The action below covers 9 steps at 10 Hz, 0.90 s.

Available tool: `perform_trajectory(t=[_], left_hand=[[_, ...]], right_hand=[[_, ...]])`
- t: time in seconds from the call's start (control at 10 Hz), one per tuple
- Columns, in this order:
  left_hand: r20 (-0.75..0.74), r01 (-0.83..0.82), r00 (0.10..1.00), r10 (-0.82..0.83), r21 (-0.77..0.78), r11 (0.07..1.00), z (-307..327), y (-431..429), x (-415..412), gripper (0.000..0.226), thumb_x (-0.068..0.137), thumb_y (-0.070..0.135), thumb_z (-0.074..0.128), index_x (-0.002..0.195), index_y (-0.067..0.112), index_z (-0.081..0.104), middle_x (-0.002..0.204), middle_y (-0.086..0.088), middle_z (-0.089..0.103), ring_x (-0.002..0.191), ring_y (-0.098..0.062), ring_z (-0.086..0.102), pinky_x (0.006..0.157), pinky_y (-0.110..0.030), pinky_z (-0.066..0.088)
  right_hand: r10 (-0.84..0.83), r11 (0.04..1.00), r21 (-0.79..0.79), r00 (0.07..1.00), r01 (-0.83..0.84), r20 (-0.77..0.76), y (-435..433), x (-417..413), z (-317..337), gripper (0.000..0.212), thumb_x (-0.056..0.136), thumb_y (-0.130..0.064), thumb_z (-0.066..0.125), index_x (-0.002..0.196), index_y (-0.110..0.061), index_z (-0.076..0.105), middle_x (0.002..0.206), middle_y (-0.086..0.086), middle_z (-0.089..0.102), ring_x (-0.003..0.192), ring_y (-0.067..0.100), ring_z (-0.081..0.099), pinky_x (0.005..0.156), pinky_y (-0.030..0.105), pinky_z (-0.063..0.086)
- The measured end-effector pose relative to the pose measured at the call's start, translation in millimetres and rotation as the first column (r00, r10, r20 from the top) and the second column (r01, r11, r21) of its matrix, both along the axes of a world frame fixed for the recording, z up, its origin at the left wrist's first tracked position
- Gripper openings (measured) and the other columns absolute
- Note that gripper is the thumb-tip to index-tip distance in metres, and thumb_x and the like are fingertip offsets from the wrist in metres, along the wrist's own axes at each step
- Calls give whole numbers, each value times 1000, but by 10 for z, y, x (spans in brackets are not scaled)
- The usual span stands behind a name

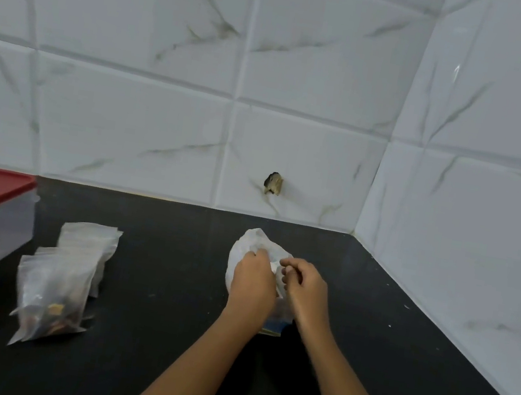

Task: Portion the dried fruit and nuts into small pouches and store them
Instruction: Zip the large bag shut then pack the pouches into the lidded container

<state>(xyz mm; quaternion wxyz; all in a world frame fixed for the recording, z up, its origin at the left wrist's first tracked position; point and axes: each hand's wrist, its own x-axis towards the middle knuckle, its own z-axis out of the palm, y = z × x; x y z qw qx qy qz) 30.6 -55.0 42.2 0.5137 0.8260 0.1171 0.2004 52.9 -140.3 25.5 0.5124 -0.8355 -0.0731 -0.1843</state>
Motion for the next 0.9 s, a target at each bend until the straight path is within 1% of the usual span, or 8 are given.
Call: perform_trajectory(t=[0.1, 0.2, 0.3, 0.4, 0.5, 0.6, 0.7, 0.9], left_hand=[[-26, 32, 999, -25, 292, 956, -75, 25, -18, 20, 96, 14, 40, 98, 3, 56, 84, -12, 59, 73, -22, 57, 56, -22, 42], [-10, 69, 997, -72, 438, 896, -115, 19, -40, 25, 95, 7, 40, 114, 0, 54, 105, -21, 62, 98, -35, 58, 74, -30, 39], [-12, 72, 997, -74, 403, 912, -103, 5, -25, 25, 94, 6, 39, 114, 2, 53, 106, -19, 62, 97, -33, 58, 76, -32, 42], [-26, 103, 995, -100, 271, 957, -96, -24, -31, 25, 95, 8, 34, 107, 5, 55, 93, -10, 63, 81, -19, 58, 62, -24, 45], [50, 82, 995, -91, 168, 982, -59, -57, -23, 23, 96, 10, 32, 90, 15, 54, 75, -2, 58, 62, -6, 50, 49, -15, 37], [166, 89, 976, -139, 276, 957, -36, -128, -40, 24, 95, 8, 36, 107, 15, 56, 89, -4, 62, 76, -10, 57, 68, -23, 40], [197, 164, 944, -265, 417, 894, -82, -280, 36, 39, 94, 7, 41, 132, 13, 44, 111, -11, 60, 102, -26, 57, 85, -30, 43], [139, 38, 958, -250, 805, 592, -191, -620, 41, 39, 86, 14, 53, 124, 6, 47, 92, -5, 69, 95, -24, 64, 92, -35, 41]], right_hand=[[32, 990, -134, 999, -34, -21, 14, 35, -94, 23, 93, -11, 50, 109, -5, 66, 108, 10, 62, 94, 17, 57, 74, 12, 35], [67, 984, -163, 996, -76, -64, 25, 41, -81, 26, 93, -14, 51, 115, -10, 64, 111, 10, 62, 95, 16, 58, 78, 16, 40], [102, 989, -101, 991, -110, -81, 33, 1, -65, 27, 93, -10, 50, 114, -12, 65, 110, 9, 66, 90, 10, 57, 76, 13, 40], [83, 994, -74, 996, -85, -34, 48, -35, -36, 26, 92, -9, 53, 114, -11, 67, 111, 8, 67, 100, 15, 61, 79, 11, 39], [33, 999, -40, 998, -32, 46, 30, -44, 8, 24, 90, -10, 56, 112, -11, 68, 108, 9, 68, 102, 20, 61, 83, 17, 43], [0, 996, 90, 997, -7, 76, -62, -68, 82, 25, 89, -6, 57, 112, -10, 67, 107, 8, 68, 99, 17, 63, 85, 18, 46], [-127, 978, 177, 990, 115, 62, -235, -73, 138, 26, 89, -4, 56, 112, -8, 66, 107, 9, 69, 98, 19, 63, 85, 23, 47], [-260, 962, 53, 959, 268, -114, -495, -46, 49, 31, 92, -3, 49, 120, -5, 61, 112, 14, 66, 95, 21, 60, 71, 10, 36]])
